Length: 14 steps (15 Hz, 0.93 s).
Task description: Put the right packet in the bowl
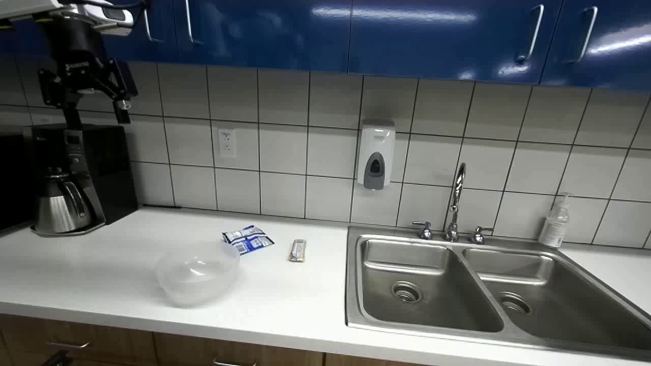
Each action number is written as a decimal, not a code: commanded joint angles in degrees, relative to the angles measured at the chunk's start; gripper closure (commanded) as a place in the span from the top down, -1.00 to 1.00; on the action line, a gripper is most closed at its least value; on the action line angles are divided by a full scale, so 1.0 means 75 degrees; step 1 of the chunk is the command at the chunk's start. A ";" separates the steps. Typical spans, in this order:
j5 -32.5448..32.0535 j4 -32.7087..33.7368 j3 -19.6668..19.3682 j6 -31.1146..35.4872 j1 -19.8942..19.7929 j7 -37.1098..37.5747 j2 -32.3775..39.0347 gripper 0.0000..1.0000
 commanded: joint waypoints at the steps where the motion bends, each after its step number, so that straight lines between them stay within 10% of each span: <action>1: -0.0059 0.0018 -0.0149 -0.0020 0.0178 0.0058 0.0026 1.00; 14: -0.0191 -0.0631 -0.0650 0.0693 -0.0062 -0.0157 0.0479 1.00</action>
